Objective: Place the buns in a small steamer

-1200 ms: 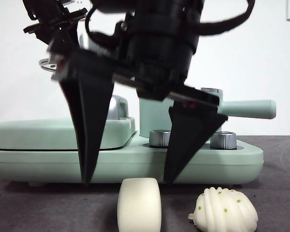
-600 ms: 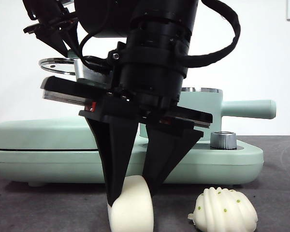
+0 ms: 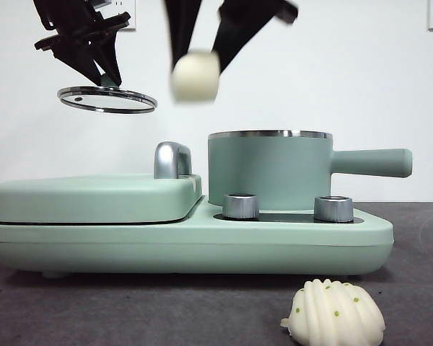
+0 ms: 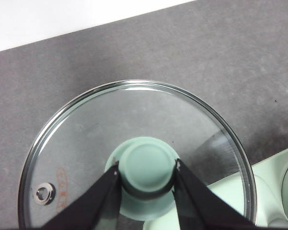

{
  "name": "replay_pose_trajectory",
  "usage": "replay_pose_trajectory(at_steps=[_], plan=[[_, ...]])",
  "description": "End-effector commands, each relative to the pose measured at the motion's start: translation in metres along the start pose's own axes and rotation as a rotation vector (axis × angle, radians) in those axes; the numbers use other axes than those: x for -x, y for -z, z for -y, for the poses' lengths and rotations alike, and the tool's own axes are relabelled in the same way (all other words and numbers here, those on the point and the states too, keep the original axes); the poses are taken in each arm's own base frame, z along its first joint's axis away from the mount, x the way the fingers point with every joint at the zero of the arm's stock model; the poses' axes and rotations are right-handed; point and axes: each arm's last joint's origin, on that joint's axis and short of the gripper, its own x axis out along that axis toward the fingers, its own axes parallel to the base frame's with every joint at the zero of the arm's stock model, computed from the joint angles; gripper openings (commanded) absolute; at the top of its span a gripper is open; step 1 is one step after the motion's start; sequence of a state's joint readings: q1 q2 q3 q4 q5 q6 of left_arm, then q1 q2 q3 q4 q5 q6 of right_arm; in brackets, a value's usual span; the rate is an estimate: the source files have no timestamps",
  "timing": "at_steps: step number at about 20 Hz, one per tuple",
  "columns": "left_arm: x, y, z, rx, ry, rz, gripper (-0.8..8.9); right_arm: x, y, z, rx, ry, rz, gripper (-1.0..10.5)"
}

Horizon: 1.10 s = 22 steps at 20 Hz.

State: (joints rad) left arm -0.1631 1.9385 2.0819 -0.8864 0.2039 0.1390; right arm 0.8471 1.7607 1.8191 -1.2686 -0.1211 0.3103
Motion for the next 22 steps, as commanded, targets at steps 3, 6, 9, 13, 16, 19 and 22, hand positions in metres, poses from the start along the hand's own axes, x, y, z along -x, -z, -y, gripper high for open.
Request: replay_pose_trajectory(at_steps=[3, 6, 9, 13, 16, 19, 22], plan=[[0.004, -0.009, 0.0, -0.02, -0.004, 0.05, 0.46, 0.031, -0.025, 0.044, -0.032, 0.046, 0.121, 1.6], [0.004, -0.009, 0.0, -0.02, -0.004, 0.05, 0.46, 0.033, -0.037, 0.074, -0.082, 0.072, 0.169, 1.6], [0.004, -0.009, 0.0, -0.021, -0.004, 0.05, 0.46, 0.02, -0.049, 0.093, -0.106, 0.059, 0.181, 1.6], [0.004, -0.009, 0.0, -0.02, -0.004, 0.05, 0.46, -0.01, -0.064, 0.106, -0.107, 0.041, 0.16, 1.6], [0.004, -0.009, 0.0, -0.02, -0.004, 0.05, 0.46, -0.03, -0.073, 0.114, -0.117, 0.043, 0.15, 1.6], [0.004, -0.009, 0.0, -0.021, -0.004, 0.051, 0.46, -0.047, -0.076, 0.119, -0.129, 0.027, 0.115, 1.6], [0.004, -0.009, 0.0, -0.021, -0.004, 0.051, 0.46, -0.06, -0.078, 0.122, -0.135, 0.008, 0.084, 1.6]])
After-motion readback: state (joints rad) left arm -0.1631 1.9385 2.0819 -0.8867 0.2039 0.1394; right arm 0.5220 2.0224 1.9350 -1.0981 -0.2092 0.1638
